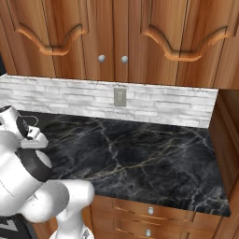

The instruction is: Place the tangerine in the correct fridge rack based on whether it is a fruit or vegetable. Finally, close the fridge door.

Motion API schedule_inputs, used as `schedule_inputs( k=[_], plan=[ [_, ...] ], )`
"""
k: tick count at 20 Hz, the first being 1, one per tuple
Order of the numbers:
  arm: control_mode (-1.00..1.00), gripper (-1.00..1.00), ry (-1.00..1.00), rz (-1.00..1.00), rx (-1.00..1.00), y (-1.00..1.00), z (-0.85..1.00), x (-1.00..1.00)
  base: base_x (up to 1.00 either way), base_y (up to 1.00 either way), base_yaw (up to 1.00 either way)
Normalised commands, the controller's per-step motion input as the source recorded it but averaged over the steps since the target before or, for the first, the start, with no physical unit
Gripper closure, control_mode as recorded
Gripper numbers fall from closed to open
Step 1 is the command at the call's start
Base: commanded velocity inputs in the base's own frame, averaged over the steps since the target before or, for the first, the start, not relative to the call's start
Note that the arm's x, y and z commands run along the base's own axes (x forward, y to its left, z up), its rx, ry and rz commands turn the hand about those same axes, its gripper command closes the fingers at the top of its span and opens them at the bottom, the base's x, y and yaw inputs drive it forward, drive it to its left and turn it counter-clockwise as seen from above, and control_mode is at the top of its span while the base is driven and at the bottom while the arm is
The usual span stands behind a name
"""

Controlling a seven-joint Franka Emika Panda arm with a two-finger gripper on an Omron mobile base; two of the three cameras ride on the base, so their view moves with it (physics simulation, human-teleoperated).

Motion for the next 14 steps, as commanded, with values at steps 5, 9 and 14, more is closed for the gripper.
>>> schedule_inputs(
  k=[5, 9, 14],
  plan=[
    [-1.00, 1.00, -0.28, 0.00, 0.05, -0.99, 0.89, -0.22, 0.00, 0.00, 0.00],
    [-1.00, 1.00, -0.27, 0.00, 0.11, -1.00, 0.71, -0.56, 0.00, 0.00, 0.00],
    [-1.00, 1.00, -0.10, 0.00, 0.23, -1.00, 0.47, -0.73, 0.00, 0.00, 0.00]
  ],
)
